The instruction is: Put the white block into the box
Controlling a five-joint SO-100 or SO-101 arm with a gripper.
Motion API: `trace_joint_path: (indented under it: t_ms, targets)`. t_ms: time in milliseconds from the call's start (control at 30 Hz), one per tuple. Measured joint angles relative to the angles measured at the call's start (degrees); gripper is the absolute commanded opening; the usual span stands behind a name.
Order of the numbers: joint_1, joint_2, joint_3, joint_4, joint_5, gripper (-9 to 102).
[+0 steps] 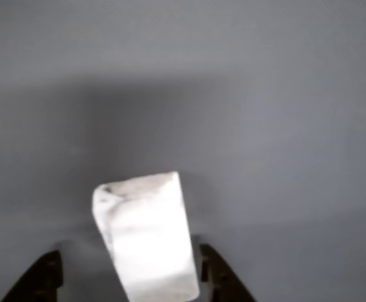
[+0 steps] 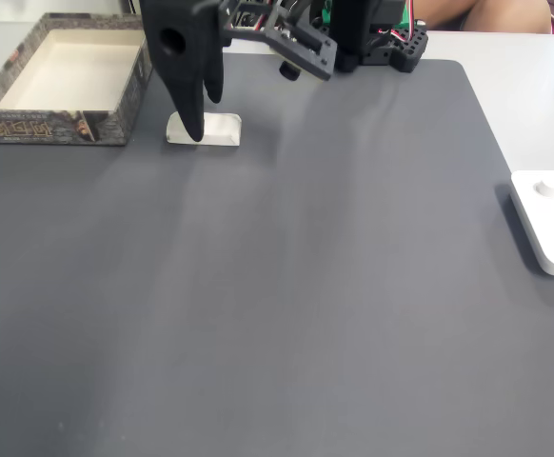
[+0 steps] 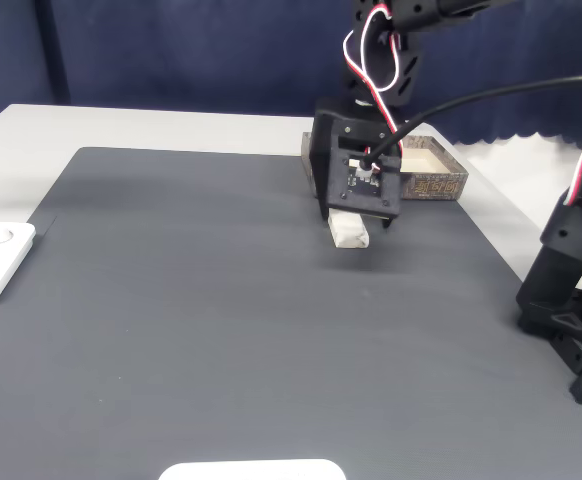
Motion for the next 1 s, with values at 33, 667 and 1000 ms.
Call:
trace_joint_path:
  t_ms: [33, 667, 1000]
  targets:
    - [0.0, -0.2, 0.0, 0.0, 0.0, 31]
    - [0.0, -1.1, -0.1, -2.9, 0.0, 29]
    - [-0.8, -1.2, -0.1, -3.5, -0.4, 10]
